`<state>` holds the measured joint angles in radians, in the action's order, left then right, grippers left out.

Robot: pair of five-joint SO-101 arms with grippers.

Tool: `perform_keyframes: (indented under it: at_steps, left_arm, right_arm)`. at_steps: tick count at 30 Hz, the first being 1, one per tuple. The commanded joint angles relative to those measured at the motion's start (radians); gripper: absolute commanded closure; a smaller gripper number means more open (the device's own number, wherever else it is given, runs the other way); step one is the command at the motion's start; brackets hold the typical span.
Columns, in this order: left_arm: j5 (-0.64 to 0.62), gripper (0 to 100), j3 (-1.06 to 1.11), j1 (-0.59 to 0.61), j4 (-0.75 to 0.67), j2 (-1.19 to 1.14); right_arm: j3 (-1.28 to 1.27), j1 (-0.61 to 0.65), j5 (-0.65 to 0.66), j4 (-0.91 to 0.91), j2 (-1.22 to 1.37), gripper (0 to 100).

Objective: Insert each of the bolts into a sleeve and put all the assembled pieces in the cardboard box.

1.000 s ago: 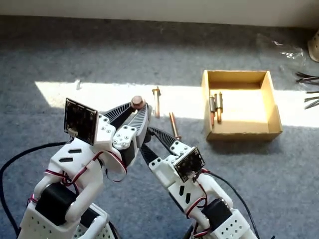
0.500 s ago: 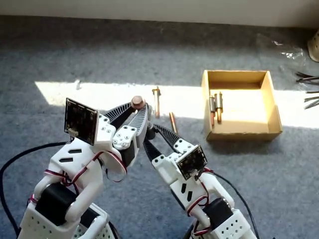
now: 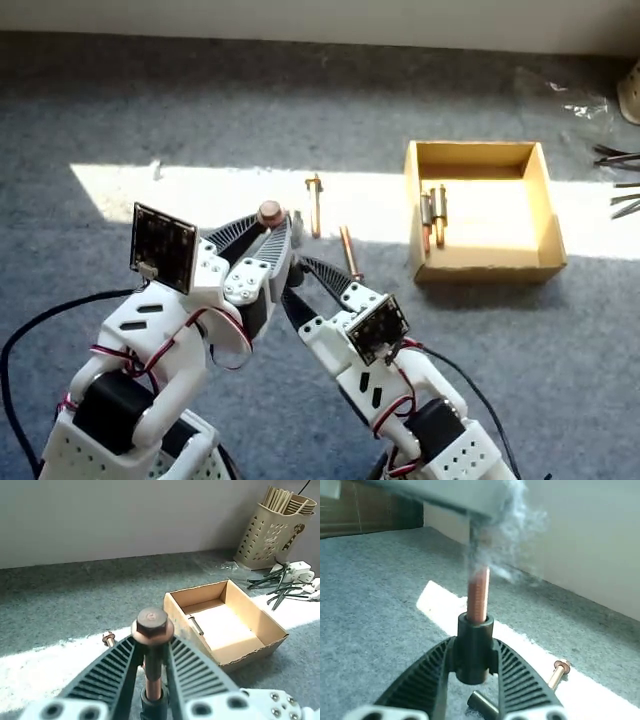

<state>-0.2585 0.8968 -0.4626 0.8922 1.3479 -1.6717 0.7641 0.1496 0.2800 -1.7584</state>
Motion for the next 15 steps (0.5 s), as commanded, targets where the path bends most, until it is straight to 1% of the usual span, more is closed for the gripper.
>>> perform_keyframes:
  at_steps: [1,9,15]
  left_arm:
    - [0.025,100,-0.002,-0.010,-0.015,-0.001]
    - [0.025,100,-0.001,-0.004,-0.009,-0.001]
    - [0.025,100,0.105,-0.001,-0.015,0.001]
  right_arm:
    - [-0.125,0.018,0.006,-0.033,-0.013,99.4]
    - [-0.120,0.013,0.006,-0.033,-0.013,99.4]
    - [-0.120,0.013,0.006,-0.033,-0.013,99.4]
